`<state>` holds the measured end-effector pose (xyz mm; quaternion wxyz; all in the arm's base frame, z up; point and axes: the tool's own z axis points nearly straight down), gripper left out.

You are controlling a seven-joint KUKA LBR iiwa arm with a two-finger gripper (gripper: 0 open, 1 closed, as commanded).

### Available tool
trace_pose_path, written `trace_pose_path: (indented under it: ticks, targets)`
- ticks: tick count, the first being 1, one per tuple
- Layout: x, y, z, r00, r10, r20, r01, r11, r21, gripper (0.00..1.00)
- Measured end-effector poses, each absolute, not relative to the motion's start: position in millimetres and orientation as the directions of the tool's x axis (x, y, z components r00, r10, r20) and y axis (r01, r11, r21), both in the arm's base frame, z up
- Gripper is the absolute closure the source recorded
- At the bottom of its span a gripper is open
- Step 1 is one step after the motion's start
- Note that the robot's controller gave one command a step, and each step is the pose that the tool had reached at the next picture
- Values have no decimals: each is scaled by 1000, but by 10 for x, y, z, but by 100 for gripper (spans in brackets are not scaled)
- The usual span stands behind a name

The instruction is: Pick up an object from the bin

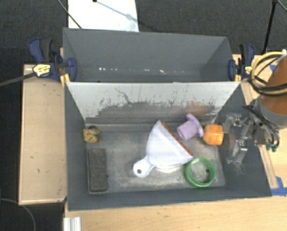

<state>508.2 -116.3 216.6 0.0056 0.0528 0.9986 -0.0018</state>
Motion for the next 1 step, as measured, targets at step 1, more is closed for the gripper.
trace_pose_path:
  ticks: [1]
  targets:
    - [5319,-716,1443,-981,196,-8,196,981,2,0]
